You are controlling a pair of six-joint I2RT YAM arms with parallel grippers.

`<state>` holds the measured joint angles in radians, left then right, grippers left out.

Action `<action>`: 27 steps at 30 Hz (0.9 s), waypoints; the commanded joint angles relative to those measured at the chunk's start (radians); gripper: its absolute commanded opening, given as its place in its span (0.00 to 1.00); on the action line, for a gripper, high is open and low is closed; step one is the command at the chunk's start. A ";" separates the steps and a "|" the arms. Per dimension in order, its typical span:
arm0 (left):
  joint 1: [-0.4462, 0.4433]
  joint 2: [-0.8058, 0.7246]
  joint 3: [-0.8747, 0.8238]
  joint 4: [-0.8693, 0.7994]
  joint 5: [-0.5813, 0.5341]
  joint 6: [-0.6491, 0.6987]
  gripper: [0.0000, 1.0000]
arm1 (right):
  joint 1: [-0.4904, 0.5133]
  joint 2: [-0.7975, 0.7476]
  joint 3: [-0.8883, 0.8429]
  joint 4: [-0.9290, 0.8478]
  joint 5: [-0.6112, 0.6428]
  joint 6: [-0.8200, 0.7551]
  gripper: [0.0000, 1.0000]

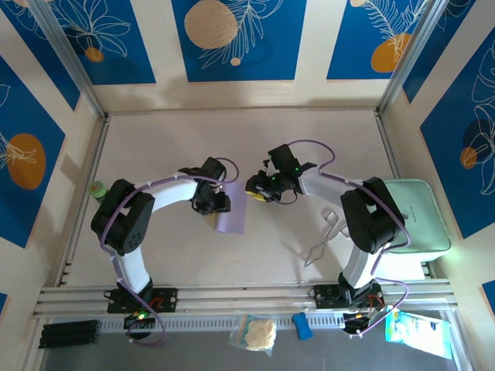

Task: Fold a paper plane with a square sheet of paper (pick it up from the middle)
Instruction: First fold in half a square sheet of paper at the center of the table.

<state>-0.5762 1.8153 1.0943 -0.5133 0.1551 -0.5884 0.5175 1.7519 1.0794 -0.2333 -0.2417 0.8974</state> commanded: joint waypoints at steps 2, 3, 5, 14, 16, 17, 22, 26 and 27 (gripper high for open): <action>-0.014 0.084 -0.033 -0.032 0.040 0.064 0.45 | -0.014 -0.023 -0.032 -0.062 0.042 -0.022 0.38; -0.014 0.085 -0.033 -0.031 0.044 0.070 0.45 | -0.016 -0.022 -0.032 -0.065 0.046 -0.023 0.38; -0.013 0.091 -0.031 -0.029 0.049 0.078 0.45 | -0.019 -0.022 -0.035 -0.067 0.052 -0.023 0.37; -0.013 0.118 -0.029 -0.022 0.056 0.058 0.47 | -0.024 -0.009 -0.036 -0.071 0.061 -0.023 0.37; -0.011 0.124 -0.027 -0.021 0.056 0.045 0.47 | -0.023 -0.004 -0.036 -0.067 0.057 -0.024 0.37; -0.011 0.129 -0.027 -0.018 0.059 0.044 0.48 | -0.023 -0.002 -0.036 -0.065 0.055 -0.023 0.37; -0.011 0.142 -0.030 -0.013 0.070 0.054 0.49 | -0.017 0.010 -0.036 -0.056 0.045 -0.022 0.37; -0.011 0.142 -0.037 -0.008 0.073 0.068 0.49 | -0.011 0.022 -0.035 -0.043 0.030 -0.025 0.36; -0.012 0.143 -0.037 -0.006 0.076 0.068 0.49 | -0.008 0.026 -0.034 -0.036 0.022 -0.025 0.36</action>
<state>-0.5724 1.8427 1.1194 -0.5400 0.1661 -0.5415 0.4980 1.7576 1.0569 -0.2768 -0.1867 0.8902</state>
